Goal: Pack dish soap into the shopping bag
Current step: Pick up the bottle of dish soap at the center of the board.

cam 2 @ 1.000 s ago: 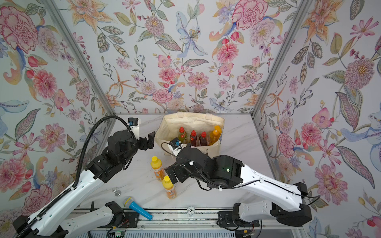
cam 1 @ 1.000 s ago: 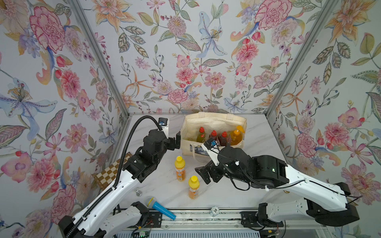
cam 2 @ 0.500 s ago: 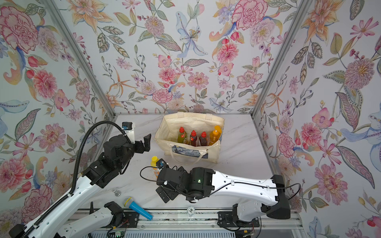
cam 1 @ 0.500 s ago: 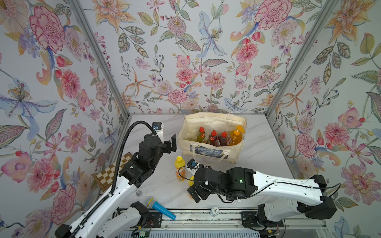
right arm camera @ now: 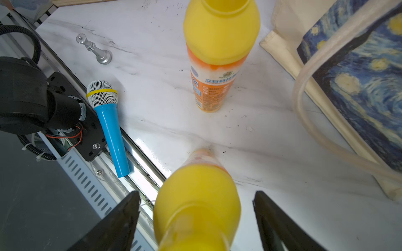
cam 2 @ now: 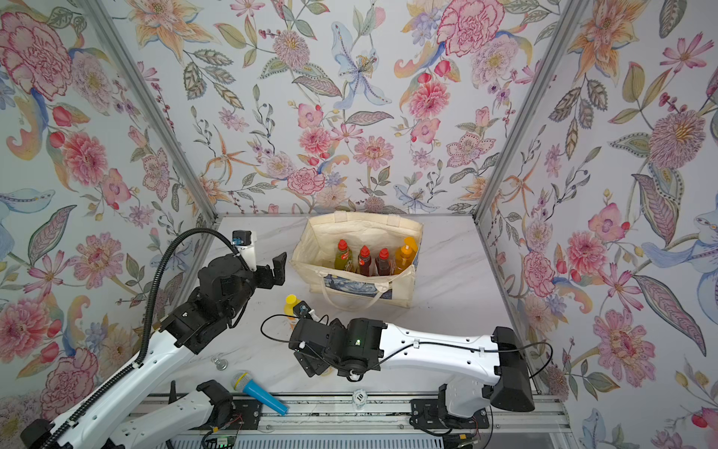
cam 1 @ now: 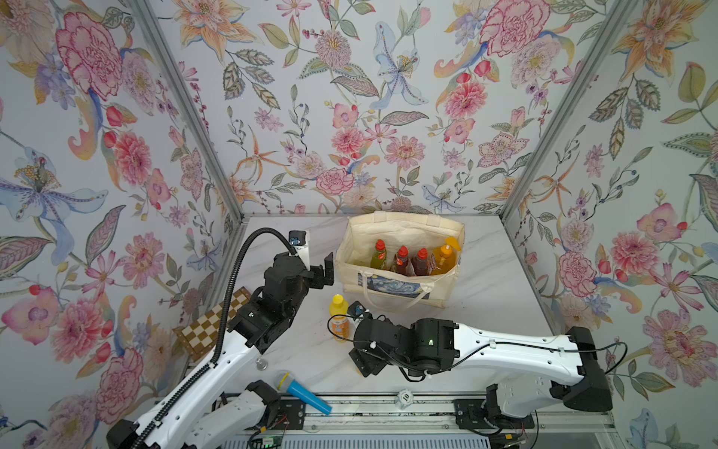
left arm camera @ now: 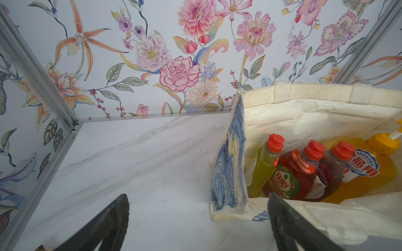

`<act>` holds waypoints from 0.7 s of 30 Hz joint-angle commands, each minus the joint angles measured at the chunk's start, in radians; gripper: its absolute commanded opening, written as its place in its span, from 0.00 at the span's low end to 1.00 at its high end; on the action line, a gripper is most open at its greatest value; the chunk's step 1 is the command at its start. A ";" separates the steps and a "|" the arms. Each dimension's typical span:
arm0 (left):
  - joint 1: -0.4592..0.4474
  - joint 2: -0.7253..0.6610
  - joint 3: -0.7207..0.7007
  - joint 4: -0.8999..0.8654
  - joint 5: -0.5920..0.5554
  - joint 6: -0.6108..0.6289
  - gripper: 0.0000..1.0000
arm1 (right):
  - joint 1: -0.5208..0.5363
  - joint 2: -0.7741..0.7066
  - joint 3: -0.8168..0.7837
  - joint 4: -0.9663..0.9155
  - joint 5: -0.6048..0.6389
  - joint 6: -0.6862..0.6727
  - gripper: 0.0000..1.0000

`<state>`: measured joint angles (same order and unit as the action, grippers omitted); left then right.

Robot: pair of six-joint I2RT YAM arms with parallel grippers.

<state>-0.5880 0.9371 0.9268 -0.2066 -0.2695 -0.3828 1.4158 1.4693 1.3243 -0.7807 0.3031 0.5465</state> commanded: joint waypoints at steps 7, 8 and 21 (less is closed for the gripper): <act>0.017 0.009 -0.017 0.030 0.009 -0.013 0.99 | -0.009 0.026 -0.037 0.027 0.032 -0.006 0.74; 0.017 0.010 -0.017 0.031 0.010 -0.013 0.99 | -0.009 0.026 -0.044 0.033 0.031 -0.006 0.72; 0.023 0.037 -0.006 0.029 0.025 -0.005 0.99 | -0.016 0.005 -0.072 0.081 0.058 -0.033 0.62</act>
<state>-0.5758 0.9657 0.9226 -0.1871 -0.2626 -0.3828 1.4055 1.4857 1.2697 -0.7155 0.3317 0.5251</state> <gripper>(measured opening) 0.994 0.604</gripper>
